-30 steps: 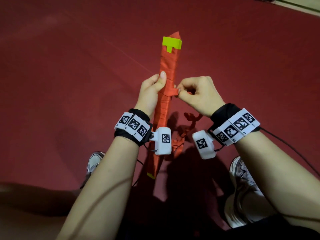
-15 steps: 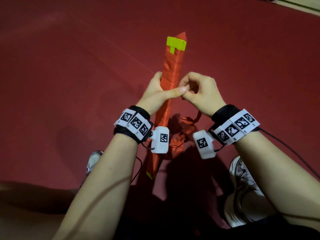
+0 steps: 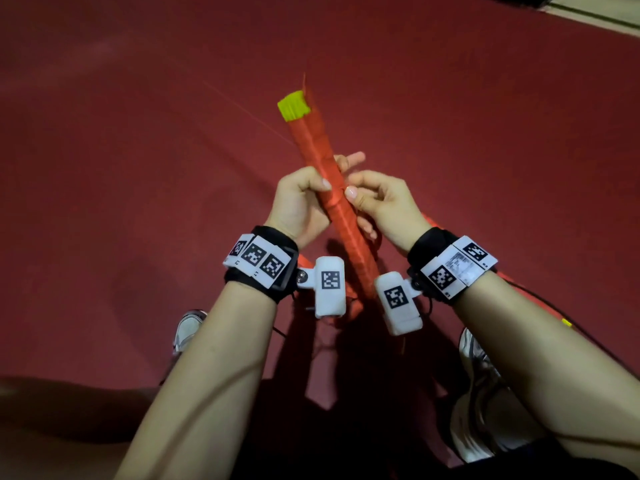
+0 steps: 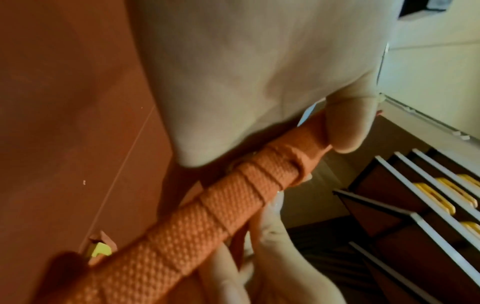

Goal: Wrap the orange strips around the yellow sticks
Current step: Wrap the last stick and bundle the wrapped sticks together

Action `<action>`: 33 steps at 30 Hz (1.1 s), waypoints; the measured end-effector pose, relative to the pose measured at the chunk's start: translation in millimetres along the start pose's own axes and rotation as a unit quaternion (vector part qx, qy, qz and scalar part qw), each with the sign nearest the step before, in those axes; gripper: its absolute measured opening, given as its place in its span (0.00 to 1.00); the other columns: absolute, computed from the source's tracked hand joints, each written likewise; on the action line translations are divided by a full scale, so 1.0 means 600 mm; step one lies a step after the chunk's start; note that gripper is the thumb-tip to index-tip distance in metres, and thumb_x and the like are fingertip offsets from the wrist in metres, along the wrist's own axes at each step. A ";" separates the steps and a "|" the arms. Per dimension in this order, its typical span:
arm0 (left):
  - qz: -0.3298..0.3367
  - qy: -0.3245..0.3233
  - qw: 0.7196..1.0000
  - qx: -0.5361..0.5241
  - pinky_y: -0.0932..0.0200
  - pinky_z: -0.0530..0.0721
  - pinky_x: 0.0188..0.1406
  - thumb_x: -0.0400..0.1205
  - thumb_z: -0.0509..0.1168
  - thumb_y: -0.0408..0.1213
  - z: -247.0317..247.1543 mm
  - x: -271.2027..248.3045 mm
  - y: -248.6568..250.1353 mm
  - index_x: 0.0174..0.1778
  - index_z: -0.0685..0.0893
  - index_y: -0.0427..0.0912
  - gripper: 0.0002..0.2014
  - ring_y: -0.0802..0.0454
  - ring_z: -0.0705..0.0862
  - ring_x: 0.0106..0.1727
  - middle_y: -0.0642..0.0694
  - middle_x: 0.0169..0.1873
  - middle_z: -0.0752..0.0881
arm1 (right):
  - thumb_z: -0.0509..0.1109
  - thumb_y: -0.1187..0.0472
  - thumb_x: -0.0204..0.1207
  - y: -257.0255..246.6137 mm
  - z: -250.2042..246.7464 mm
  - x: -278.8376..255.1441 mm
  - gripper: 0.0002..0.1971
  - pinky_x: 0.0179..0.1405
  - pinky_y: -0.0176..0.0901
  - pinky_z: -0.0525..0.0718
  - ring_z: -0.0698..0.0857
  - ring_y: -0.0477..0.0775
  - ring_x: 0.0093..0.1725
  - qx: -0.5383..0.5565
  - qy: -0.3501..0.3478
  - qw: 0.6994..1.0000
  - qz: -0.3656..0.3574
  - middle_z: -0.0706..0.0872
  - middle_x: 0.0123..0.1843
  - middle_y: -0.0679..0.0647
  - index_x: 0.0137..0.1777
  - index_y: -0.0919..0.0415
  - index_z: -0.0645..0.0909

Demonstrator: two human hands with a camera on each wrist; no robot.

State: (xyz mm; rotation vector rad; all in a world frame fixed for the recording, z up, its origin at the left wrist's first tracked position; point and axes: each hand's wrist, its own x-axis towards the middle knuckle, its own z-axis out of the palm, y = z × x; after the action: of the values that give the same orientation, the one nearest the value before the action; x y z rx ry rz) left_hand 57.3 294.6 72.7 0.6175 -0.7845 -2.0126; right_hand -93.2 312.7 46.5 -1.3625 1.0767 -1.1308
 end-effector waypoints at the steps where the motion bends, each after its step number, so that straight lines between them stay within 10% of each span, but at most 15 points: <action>1: 0.001 0.001 1.000 0.015 0.33 0.86 0.50 0.60 0.62 0.31 -0.004 0.001 -0.002 0.48 0.77 0.35 0.19 0.30 0.80 0.63 0.29 0.78 0.75 | 0.65 0.68 0.87 0.002 -0.002 -0.001 0.05 0.13 0.34 0.68 0.70 0.45 0.14 -0.006 -0.009 1.000 0.009 0.76 0.20 0.53 0.53 0.69 0.82; 4: -0.003 -0.003 0.997 0.071 0.38 0.89 0.47 0.64 0.60 0.32 -0.008 0.001 -0.001 0.52 0.82 0.34 0.20 0.29 0.82 0.56 0.30 0.64 0.83 | 0.62 0.69 0.88 0.000 -0.008 -0.001 0.10 0.15 0.36 0.67 0.69 0.45 0.14 -0.027 -0.018 0.999 0.017 0.74 0.18 0.51 0.58 0.77 0.81; 9: 0.018 0.039 0.994 0.104 0.45 0.87 0.31 0.78 0.64 0.39 0.001 0.009 -0.016 0.64 0.74 0.35 0.20 0.38 0.83 0.26 0.33 0.41 0.83 | 0.65 0.67 0.87 -0.007 0.002 0.003 0.05 0.15 0.38 0.72 0.75 0.51 0.14 -0.059 0.048 0.997 0.017 0.79 0.18 0.54 0.53 0.60 0.82; 12: 0.012 0.049 0.982 0.183 0.52 0.87 0.35 0.83 0.65 0.48 -0.018 0.005 -0.047 0.66 0.77 0.34 0.22 0.42 0.84 0.28 0.38 0.31 0.83 | 0.68 0.65 0.84 -0.011 0.009 0.004 0.04 0.22 0.42 0.78 0.80 0.56 0.17 -0.122 0.104 0.987 -0.017 0.81 0.20 0.54 0.50 0.56 0.83; 17: 0.015 0.137 0.975 0.173 0.41 0.91 0.54 0.83 0.68 0.55 -0.041 -0.001 -0.095 0.66 0.83 0.33 0.28 0.40 0.91 0.51 0.34 0.53 0.91 | 0.76 0.54 0.76 -0.025 -0.004 0.007 0.05 0.46 0.45 0.83 0.85 0.43 0.37 -0.251 0.143 0.954 -0.081 0.88 0.37 0.44 0.47 0.55 0.89; 24: 0.032 0.129 0.969 0.209 0.60 0.73 0.27 0.82 0.60 0.66 -0.033 0.007 -0.077 0.48 0.85 0.41 0.28 0.54 0.74 0.26 0.50 0.26 0.78 | 0.78 0.55 0.77 -0.048 -0.047 0.014 0.04 0.46 0.48 0.87 0.90 0.48 0.38 -0.238 0.077 0.963 -0.099 0.91 0.35 0.48 0.42 0.54 0.90; 29: -0.005 0.019 0.974 0.225 0.53 0.58 0.24 0.71 0.75 0.49 -0.024 0.002 -0.071 0.27 0.80 0.50 0.13 0.54 0.65 0.19 0.50 0.19 0.69 | 0.80 0.54 0.74 -0.035 -0.051 0.013 0.12 0.44 0.39 0.81 0.84 0.37 0.42 -0.171 0.053 0.982 -0.055 0.87 0.40 0.43 0.55 0.55 0.86; 33: -0.064 -0.039 0.978 0.194 0.58 0.69 0.27 0.61 0.71 0.37 -0.018 0.000 -0.067 0.30 0.73 0.44 0.12 0.53 0.67 0.21 0.50 0.18 0.69 | 0.74 0.51 0.79 -0.032 -0.043 0.005 0.26 0.23 0.36 0.67 0.74 0.49 0.26 -0.077 -0.058 0.995 -0.012 0.80 0.31 0.64 0.50 0.82 0.82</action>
State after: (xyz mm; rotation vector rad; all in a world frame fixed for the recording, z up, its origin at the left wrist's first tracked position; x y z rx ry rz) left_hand 42.7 308.7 36.0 0.8307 -1.2293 -2.0235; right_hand -117.8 307.1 66.6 -1.5464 1.0835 -0.9886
